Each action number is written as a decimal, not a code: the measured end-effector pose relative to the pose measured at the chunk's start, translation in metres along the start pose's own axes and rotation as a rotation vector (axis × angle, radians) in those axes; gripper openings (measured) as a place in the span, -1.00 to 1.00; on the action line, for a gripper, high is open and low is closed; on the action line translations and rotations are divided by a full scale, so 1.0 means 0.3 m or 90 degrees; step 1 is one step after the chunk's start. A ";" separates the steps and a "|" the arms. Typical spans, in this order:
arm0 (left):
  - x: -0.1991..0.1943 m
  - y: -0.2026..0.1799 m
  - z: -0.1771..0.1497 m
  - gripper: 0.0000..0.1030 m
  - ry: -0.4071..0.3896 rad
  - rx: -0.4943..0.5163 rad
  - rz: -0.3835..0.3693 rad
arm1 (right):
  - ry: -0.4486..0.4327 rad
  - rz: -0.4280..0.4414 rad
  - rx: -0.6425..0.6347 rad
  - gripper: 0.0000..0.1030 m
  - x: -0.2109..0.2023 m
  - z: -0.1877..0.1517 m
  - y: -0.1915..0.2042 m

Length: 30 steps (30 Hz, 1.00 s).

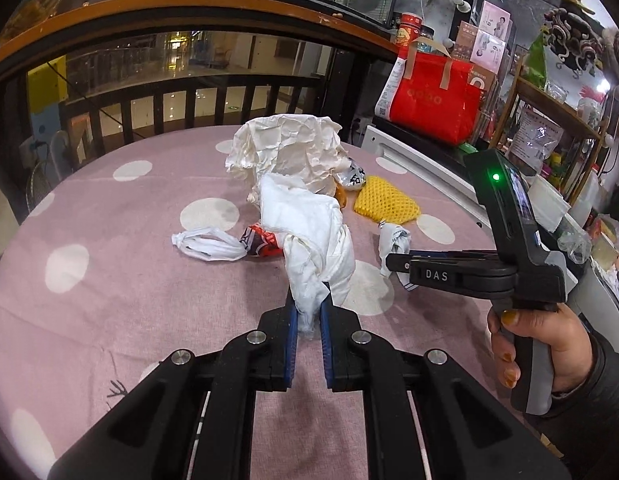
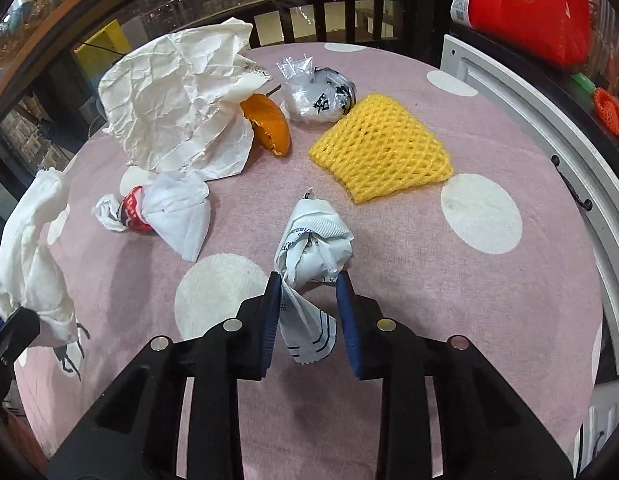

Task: Collect trash
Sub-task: 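Grasp the white tissue with the left tool while the right tool grasps the striped white cloth, then drop the striped cloth into the bin with the right tool while the left tool drops the tissue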

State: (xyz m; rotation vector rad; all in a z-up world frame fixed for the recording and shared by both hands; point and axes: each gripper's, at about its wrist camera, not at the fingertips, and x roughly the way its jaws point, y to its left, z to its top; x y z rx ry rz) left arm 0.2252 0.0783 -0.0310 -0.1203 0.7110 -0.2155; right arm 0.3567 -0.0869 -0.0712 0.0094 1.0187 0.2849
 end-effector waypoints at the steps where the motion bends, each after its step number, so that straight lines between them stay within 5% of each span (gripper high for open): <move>1: -0.006 -0.001 -0.003 -0.80 -0.001 -0.001 0.001 | -0.006 0.004 -0.001 -0.46 -0.018 -0.015 -0.005; 18: -0.069 -0.217 -0.080 -0.80 -0.002 0.054 -0.061 | -0.126 -0.027 0.025 -0.46 -0.432 -0.331 -0.217; 30: -0.051 -0.532 -0.148 -0.80 0.031 0.135 -0.177 | -0.146 -0.153 0.131 -0.46 -0.613 -0.637 -0.549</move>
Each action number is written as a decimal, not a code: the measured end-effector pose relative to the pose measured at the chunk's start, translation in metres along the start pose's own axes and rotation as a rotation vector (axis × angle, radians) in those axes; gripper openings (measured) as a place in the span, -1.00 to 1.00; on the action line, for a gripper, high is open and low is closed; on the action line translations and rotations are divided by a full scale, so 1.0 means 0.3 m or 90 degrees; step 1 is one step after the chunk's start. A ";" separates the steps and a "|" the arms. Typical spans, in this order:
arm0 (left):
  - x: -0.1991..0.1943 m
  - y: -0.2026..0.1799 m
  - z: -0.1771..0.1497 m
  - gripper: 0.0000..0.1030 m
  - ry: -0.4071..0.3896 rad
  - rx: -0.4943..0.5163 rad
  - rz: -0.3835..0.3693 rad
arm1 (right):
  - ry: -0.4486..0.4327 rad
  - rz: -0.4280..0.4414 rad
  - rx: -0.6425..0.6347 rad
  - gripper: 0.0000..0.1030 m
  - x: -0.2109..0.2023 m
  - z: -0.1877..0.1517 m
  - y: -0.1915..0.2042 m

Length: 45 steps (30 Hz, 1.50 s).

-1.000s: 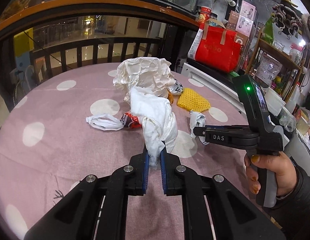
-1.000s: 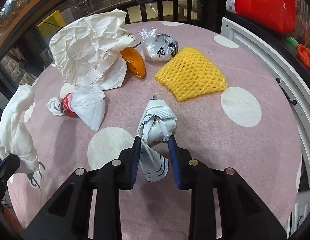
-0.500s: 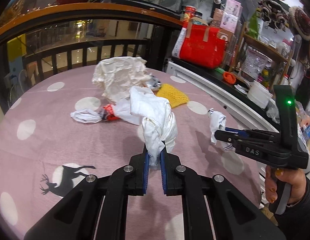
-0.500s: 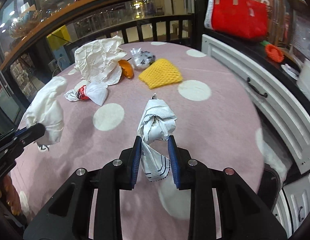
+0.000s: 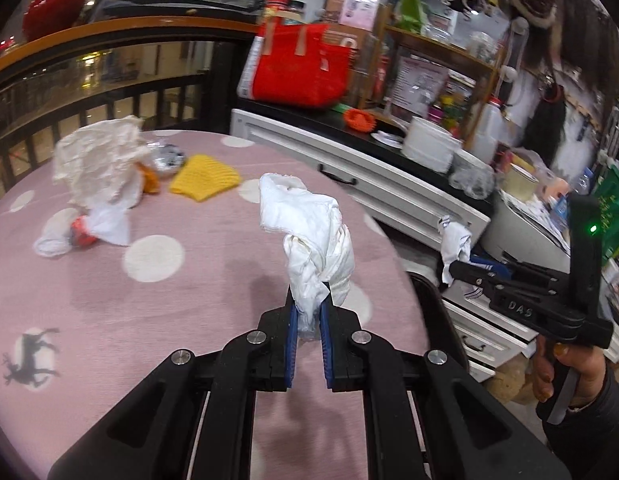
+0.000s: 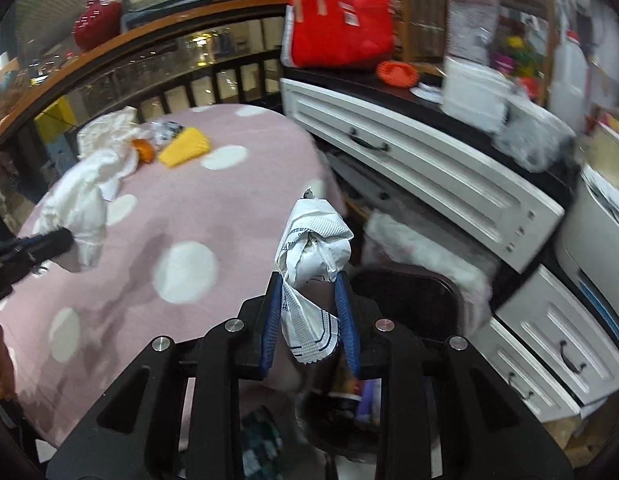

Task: Collect trash
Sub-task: 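Drop the striped cloth into the bin with the right tool while the left tool drops the tissue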

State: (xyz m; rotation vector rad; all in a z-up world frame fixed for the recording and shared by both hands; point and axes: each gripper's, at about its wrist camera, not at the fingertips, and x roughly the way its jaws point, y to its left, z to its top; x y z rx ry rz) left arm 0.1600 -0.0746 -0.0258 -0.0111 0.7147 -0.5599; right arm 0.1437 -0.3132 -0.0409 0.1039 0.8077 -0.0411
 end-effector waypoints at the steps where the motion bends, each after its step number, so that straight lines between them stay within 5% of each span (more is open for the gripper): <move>1: 0.011 -0.032 0.002 -0.80 0.003 0.009 -0.011 | 0.008 -0.009 0.010 -0.46 0.009 -0.018 -0.030; 10: 0.119 -0.268 0.012 -0.80 0.040 0.073 -0.095 | 0.113 -0.057 0.089 -0.45 0.204 -0.212 -0.247; 16: 0.208 -0.383 -0.024 -0.80 0.087 0.095 -0.130 | 0.171 -0.071 0.127 0.00 0.331 -0.305 -0.323; 27: 0.391 -0.525 -0.114 -0.80 0.174 0.142 -0.149 | 0.096 -0.152 0.220 0.28 0.144 -0.323 -0.512; 45: 0.635 -0.667 -0.278 -0.74 0.279 0.217 -0.111 | 0.063 -0.193 0.299 0.29 -0.005 -0.364 -0.640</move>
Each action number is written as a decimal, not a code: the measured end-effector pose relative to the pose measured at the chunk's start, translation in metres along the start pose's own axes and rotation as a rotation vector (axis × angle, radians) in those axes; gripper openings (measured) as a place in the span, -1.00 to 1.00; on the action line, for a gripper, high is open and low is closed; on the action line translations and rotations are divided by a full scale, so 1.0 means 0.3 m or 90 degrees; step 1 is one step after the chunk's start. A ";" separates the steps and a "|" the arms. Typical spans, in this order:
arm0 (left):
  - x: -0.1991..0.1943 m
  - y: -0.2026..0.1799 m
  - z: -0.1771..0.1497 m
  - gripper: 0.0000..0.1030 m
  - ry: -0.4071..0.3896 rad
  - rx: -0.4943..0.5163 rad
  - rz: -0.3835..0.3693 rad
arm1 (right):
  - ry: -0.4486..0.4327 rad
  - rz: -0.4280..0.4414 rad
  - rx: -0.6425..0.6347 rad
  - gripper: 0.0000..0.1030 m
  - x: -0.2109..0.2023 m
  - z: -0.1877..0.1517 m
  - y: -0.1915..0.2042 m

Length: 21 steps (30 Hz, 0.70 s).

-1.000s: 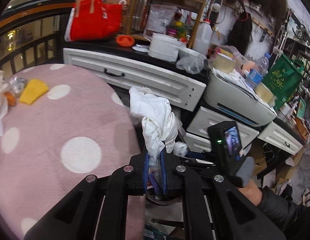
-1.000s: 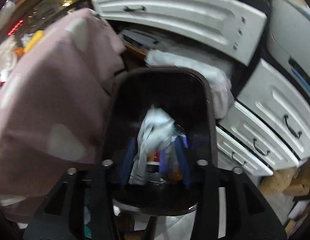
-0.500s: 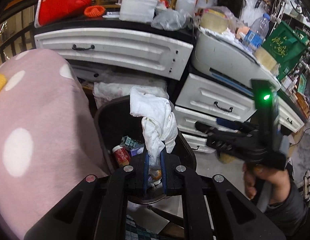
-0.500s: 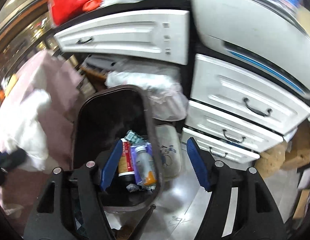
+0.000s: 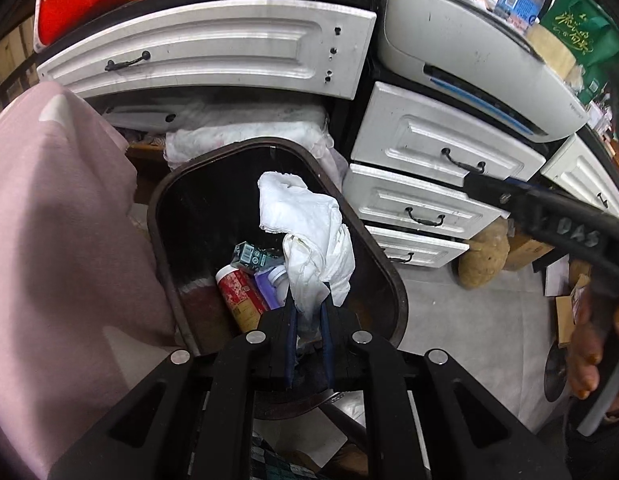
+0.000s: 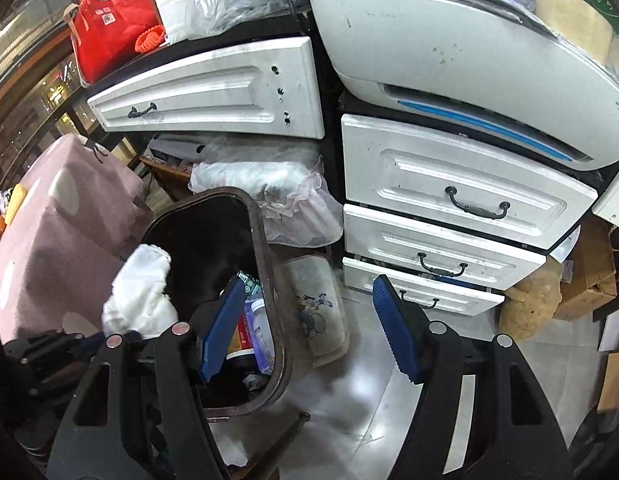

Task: Collect trash
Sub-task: 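Drop the striped cloth into the bin with the right tool while the left tool drops the tissue, then move both tools back over the table toward the remaining trash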

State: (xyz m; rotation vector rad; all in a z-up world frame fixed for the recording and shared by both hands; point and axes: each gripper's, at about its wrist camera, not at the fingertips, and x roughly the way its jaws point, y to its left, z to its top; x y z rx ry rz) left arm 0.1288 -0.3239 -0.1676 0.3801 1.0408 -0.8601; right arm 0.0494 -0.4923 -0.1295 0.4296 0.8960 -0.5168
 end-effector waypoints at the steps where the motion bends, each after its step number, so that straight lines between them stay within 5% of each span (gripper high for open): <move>1: 0.005 -0.002 0.000 -0.65 0.002 0.001 0.001 | -0.002 -0.001 0.000 0.29 -0.004 0.002 -0.002; 2: 0.011 -0.004 0.000 -0.55 0.004 0.004 0.001 | -0.004 -0.001 0.002 0.29 -0.008 0.005 -0.004; 4: 0.010 -0.006 0.000 0.11 -0.001 0.010 0.003 | -0.007 -0.003 0.004 0.29 -0.014 0.007 -0.009; 7: -0.006 -0.017 -0.002 0.46 -0.025 0.023 0.007 | -0.009 -0.006 0.008 0.29 -0.021 0.012 -0.015; 21: -0.191 -0.031 -0.018 0.63 -0.094 0.026 -0.022 | -0.041 0.013 -0.023 0.36 -0.083 0.027 0.065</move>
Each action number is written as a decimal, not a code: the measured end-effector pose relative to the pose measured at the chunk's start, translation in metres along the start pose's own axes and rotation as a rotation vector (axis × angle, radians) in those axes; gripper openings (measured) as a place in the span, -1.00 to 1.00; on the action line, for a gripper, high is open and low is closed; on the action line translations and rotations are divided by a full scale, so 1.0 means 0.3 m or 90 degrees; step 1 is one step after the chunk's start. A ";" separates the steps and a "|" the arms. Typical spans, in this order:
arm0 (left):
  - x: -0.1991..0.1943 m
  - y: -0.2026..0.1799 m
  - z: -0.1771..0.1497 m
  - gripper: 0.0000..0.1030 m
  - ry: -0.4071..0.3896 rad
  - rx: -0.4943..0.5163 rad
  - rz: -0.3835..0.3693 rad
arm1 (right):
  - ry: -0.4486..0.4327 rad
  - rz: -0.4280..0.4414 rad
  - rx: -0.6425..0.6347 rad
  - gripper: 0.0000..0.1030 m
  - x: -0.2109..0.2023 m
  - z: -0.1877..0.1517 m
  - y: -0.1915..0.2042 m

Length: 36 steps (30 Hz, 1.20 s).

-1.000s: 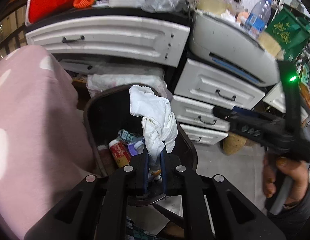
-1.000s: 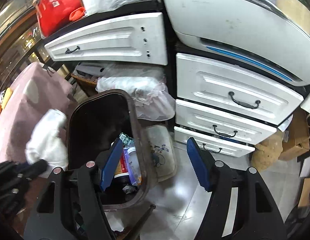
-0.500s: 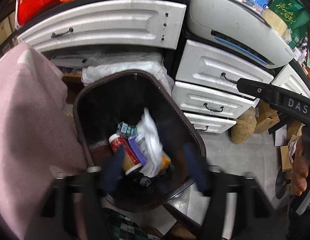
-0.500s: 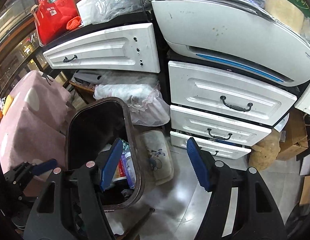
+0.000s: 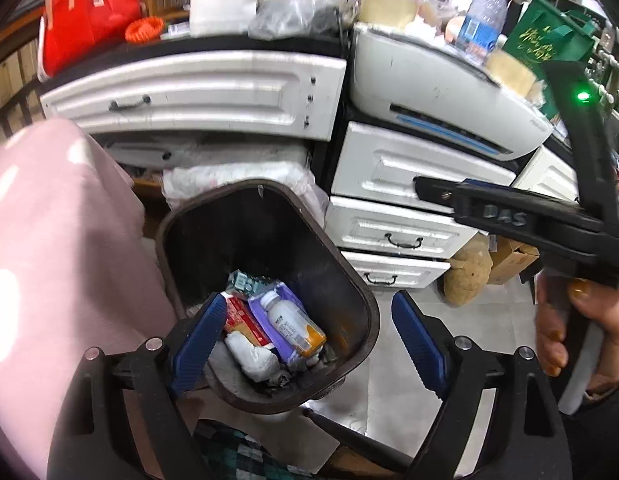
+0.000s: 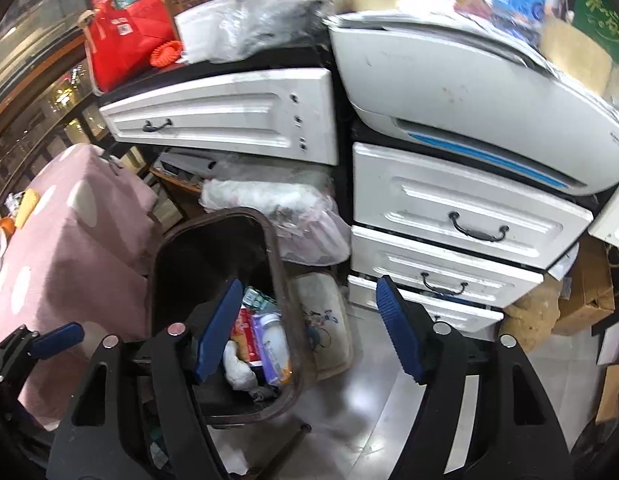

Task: Collect trash
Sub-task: 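Move both tools back over the table toward the remaining trash, then grasp the red-white packet in white plastic with the left tool while the right tool grasps the yellow foam net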

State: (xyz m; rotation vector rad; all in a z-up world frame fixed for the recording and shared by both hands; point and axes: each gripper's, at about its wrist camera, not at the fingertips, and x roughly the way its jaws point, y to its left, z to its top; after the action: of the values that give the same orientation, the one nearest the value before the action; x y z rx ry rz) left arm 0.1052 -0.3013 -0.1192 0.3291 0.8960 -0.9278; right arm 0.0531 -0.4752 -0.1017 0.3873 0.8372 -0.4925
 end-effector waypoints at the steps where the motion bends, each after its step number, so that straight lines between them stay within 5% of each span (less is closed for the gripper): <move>1: -0.030 0.003 -0.002 0.66 -0.012 0.002 0.003 | -0.004 0.007 -0.009 0.36 -0.009 0.002 0.020; 14: -0.360 0.266 -0.077 0.73 -0.106 -0.074 0.106 | -0.026 0.159 -0.178 0.51 -0.081 0.027 0.460; 25: -0.582 0.704 -0.233 0.73 -0.101 -0.167 0.266 | 0.011 0.278 -0.319 0.51 -0.079 0.009 0.877; 32: -0.682 1.060 -0.315 0.55 -0.084 -0.238 0.287 | 0.022 0.298 -0.395 0.51 -0.051 0.014 1.075; 36: -0.685 1.203 -0.297 0.40 -0.062 -0.227 0.313 | 0.033 0.304 -0.411 0.51 -0.027 0.023 1.149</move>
State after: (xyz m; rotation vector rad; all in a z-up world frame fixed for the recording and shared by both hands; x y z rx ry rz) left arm 0.2904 0.0755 -0.0543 0.1809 0.8222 -0.3190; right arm 0.2442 -0.1937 -0.0456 -0.0075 0.8705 0.2381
